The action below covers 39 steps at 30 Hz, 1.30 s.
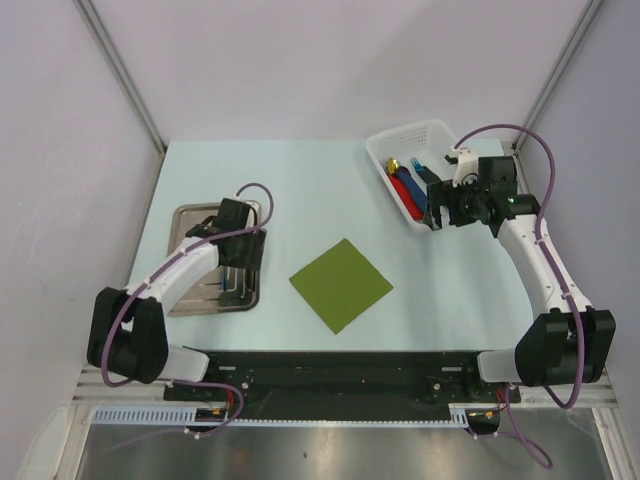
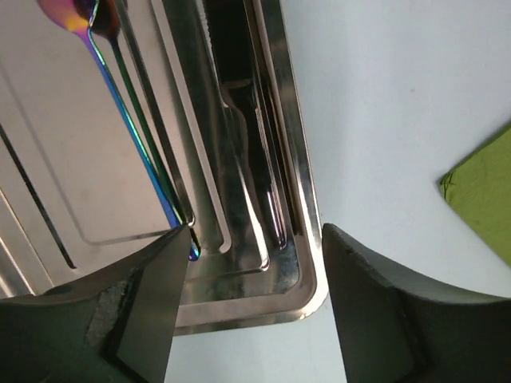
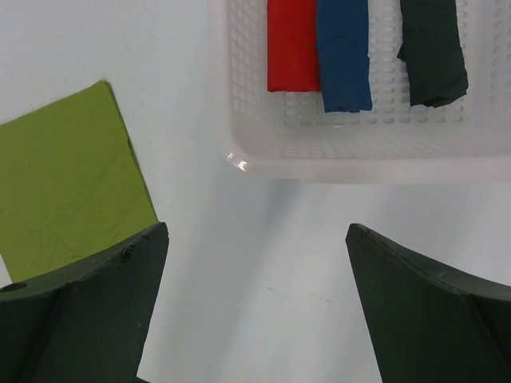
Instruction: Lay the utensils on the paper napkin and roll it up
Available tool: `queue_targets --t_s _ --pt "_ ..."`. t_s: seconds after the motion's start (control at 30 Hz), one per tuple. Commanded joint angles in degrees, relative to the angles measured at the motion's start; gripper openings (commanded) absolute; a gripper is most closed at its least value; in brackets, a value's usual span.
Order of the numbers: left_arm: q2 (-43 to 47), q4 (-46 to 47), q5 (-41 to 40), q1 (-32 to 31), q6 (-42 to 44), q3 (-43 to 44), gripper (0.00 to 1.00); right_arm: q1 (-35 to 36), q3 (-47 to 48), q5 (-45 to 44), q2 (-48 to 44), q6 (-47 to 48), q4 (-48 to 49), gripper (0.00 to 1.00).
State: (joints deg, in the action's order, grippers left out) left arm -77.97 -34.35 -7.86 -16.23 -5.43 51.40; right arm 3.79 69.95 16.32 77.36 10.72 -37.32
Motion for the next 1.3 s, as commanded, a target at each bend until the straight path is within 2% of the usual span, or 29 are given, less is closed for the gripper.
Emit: queue_targets --t_s 0.0,0.07,0.1,0.2,0.5,0.77,1.27 --pt "-4.36 4.11 -2.34 -0.73 -1.6 1.42 0.66 0.34 0.36 -1.03 -0.37 -0.79 1.81 1.0" --pt "-5.6 4.9 -3.12 -0.73 -1.86 1.95 0.59 0.25 0.62 -0.85 -0.55 -0.88 1.46 1.0" --pt "-6.04 5.51 -3.3 -0.73 -2.21 2.21 0.52 0.42 0.62 -0.85 -0.72 -0.88 1.46 1.0" --pt "-7.89 6.05 -4.44 -0.73 -2.83 2.39 0.43 0.43 0.71 -1.37 -0.64 -0.7 1.11 1.0" --pt "-12.9 6.84 -5.06 -0.65 -3.8 4.85 0.38 0.34 0.88 -1.81 0.07 -0.61 0.76 1.0" --pt "-17.03 7.1 -3.57 0.76 -4.76 7.58 0.36 0.34 1.5 -2.87 0.24 -0.44 -0.29 1.0" --pt "-23.44 8.16 -1.37 3.39 -6.25 7.58 0.35 -0.45 2.38 -3.57 -0.46 -1.23 -1.97 1.0"
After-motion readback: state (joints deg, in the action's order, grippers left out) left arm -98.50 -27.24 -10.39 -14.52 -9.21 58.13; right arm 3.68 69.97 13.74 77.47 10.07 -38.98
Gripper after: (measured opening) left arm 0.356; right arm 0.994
